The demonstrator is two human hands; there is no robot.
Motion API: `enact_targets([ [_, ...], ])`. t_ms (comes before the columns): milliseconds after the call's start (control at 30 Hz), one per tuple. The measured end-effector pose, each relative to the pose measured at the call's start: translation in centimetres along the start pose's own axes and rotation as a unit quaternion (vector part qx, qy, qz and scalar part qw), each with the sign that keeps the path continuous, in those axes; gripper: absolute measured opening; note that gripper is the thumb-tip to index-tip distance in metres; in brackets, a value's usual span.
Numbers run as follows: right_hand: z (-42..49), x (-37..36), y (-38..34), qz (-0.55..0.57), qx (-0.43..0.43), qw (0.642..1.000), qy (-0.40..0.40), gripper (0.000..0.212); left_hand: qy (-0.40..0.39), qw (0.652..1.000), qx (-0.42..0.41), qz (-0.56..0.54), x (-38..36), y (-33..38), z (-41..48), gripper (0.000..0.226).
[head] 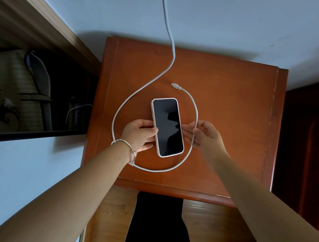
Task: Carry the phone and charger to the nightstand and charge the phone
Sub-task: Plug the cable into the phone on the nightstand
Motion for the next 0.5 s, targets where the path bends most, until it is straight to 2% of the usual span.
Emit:
enact_targets([
  [200, 0.1, 1.8, -0.6, -0.027, 0.013, 0.997, 0.069, 0.031, 0.001, 1.000, -0.008, 0.008, 0.0, 0.1, -0.1, 0.016],
  [367, -1.0, 2.8, -3.1, -0.100, 0.074, 0.989, 0.075, 0.024, 0.008, 1.000, -0.019, 0.001, 0.3, 0.4, -0.9, 0.008],
  [500, -2.3, 2.7, -4.9, -0.061, 0.092, 0.993, 0.038, 0.026, 0.009, 0.999, -0.034, -0.001, 0.7, 1.1, -2.3, 0.007],
])
Point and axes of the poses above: each hand's wrist, its own z-axis towards the middle knuckle, its own x-axis out of the back of the hand, y = z × x, the point moved 9 cm from there along z, towards the middle knuckle, and after that the axes turned 5 degrees about z, right-handed, at the moved point
